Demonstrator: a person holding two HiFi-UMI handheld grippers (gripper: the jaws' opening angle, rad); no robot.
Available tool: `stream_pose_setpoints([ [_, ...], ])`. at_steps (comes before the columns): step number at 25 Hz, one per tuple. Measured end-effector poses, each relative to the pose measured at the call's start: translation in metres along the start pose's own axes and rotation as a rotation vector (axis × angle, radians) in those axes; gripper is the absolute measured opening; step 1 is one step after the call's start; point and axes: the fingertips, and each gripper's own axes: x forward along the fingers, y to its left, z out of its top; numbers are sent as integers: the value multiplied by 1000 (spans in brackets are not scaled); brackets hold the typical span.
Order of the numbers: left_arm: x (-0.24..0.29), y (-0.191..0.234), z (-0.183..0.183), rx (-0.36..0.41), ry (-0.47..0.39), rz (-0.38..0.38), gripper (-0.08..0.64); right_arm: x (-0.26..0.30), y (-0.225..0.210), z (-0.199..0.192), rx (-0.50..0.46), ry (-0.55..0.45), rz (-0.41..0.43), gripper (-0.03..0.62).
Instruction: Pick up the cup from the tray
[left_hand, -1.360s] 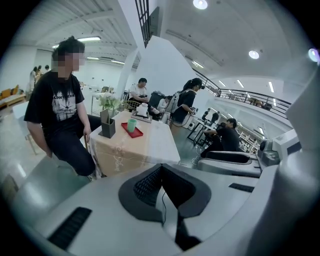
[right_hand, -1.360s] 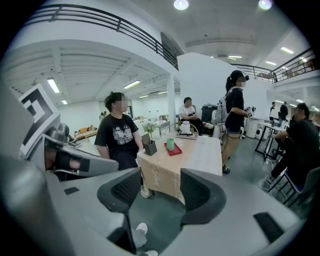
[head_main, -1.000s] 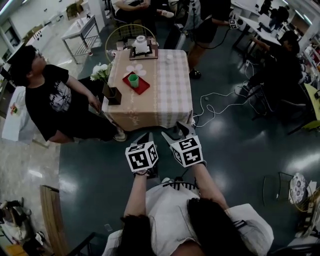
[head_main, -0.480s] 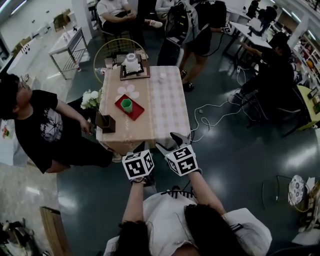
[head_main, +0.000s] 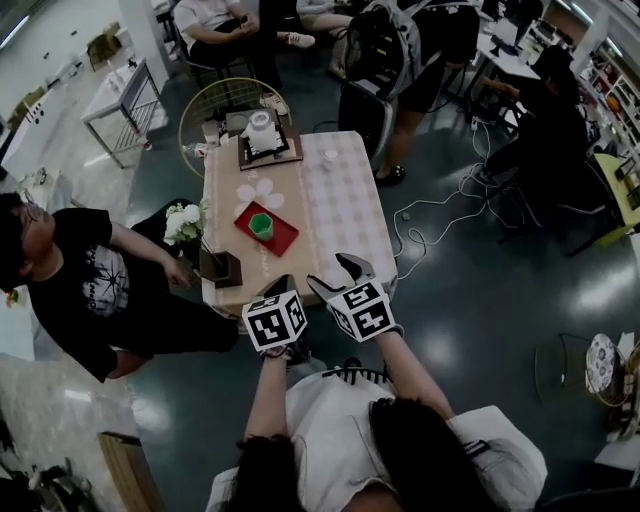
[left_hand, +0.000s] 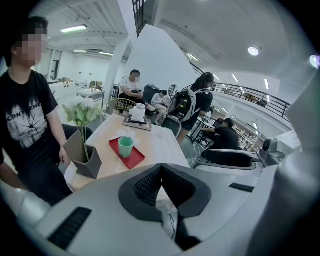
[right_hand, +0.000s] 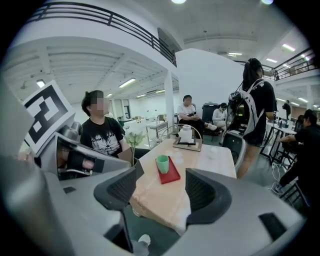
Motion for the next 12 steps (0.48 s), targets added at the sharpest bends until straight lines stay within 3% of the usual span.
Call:
stream_pose_setpoints([
  [6,15,23,21,36,19,-13,8,31,-6,16,35,-12,-35,296],
  [12,18,48,35,22,18,4,8,56,1,28,30,-9,-26,298],
])
